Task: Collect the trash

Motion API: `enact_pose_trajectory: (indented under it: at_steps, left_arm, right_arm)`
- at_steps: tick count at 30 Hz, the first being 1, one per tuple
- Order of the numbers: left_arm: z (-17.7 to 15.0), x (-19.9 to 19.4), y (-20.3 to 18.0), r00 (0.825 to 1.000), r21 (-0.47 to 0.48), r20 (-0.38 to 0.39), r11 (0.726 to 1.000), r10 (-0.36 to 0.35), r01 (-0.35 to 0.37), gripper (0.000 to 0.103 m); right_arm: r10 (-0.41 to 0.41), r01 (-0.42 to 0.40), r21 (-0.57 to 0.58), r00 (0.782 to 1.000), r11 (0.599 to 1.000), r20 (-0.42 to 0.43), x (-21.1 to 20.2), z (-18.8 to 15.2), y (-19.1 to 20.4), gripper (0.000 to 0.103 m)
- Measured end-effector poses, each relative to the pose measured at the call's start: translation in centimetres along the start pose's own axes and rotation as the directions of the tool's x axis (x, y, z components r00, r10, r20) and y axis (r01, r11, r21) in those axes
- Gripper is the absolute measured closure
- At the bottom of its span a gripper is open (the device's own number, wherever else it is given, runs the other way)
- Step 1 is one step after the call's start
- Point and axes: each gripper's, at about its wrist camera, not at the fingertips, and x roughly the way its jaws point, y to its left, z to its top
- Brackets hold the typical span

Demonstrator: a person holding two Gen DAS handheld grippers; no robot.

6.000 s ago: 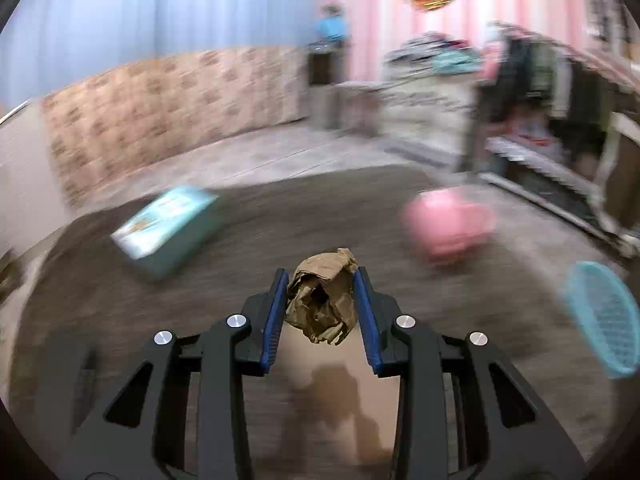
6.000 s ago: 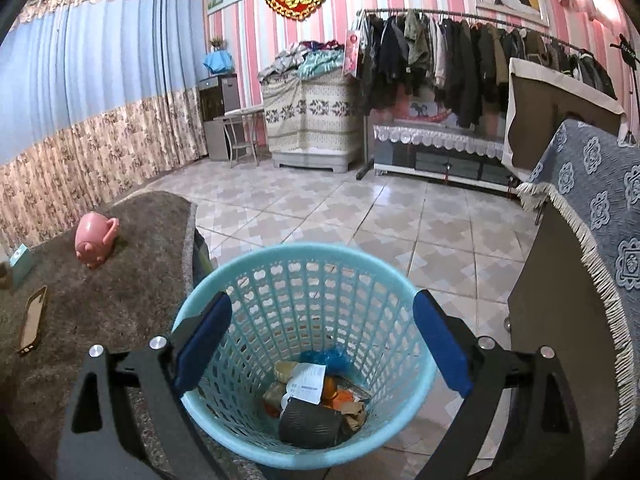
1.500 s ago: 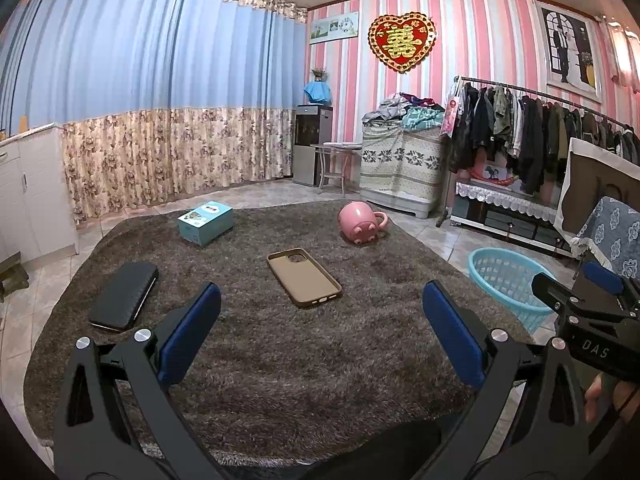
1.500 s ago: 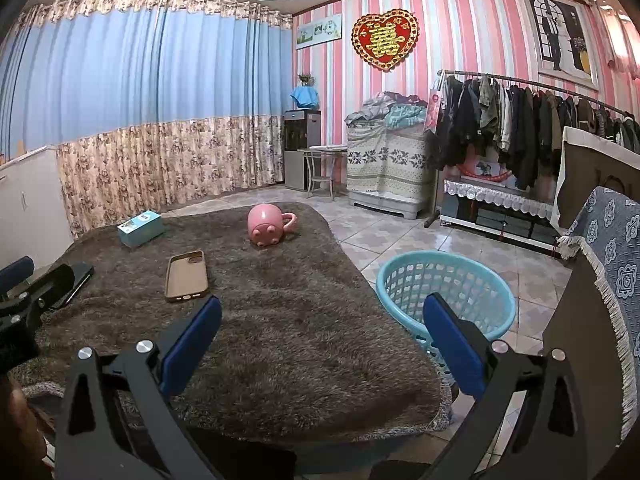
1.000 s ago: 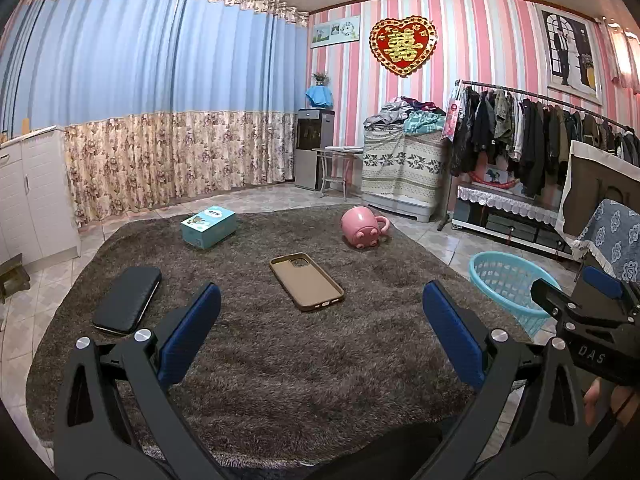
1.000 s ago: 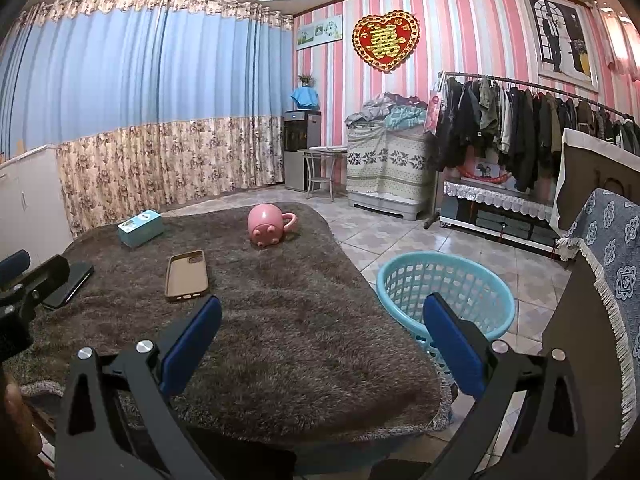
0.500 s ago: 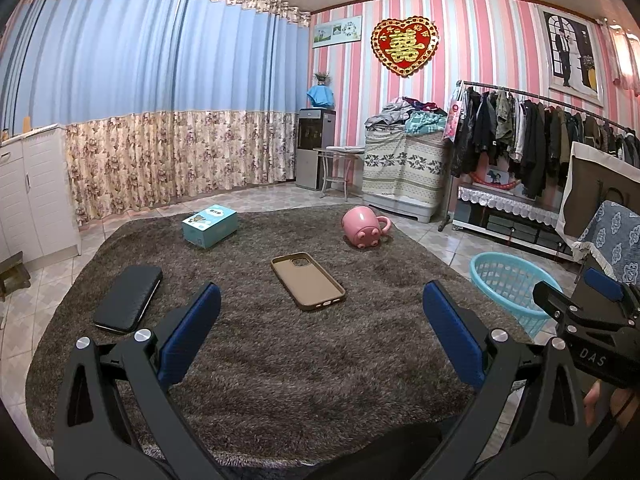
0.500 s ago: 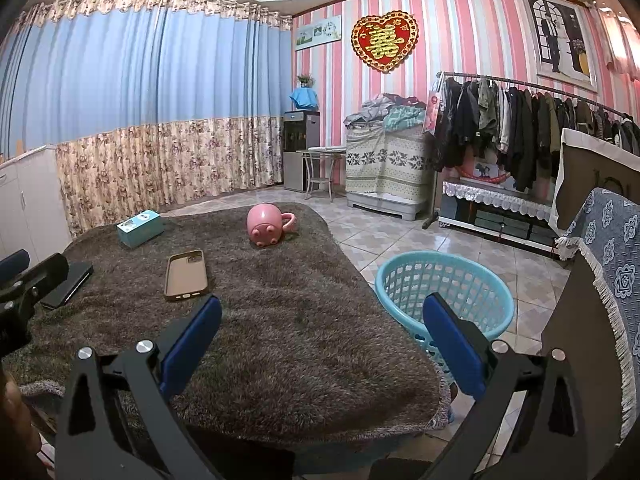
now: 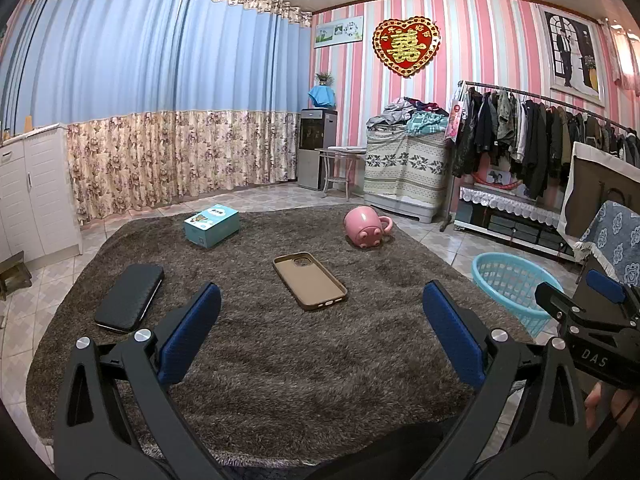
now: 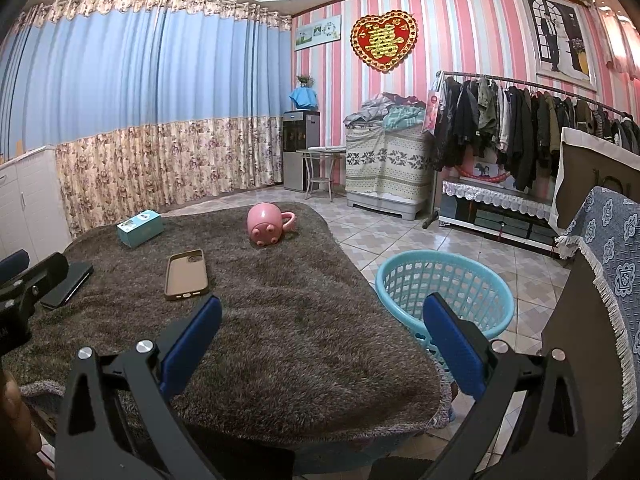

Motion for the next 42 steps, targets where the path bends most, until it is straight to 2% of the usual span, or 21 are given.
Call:
enact_pose_trajectory:
  at_steps: [42]
  left_arm:
    - [-0.05,-0.03,0.03,1.0,-0.002,0.003,1.0,0.005,-0.005,0.005]
  right_arm:
    - [0.0,0.0,-0.001,1.0,1.0,0.004,0.02,-0.11,-0.01,0.004]
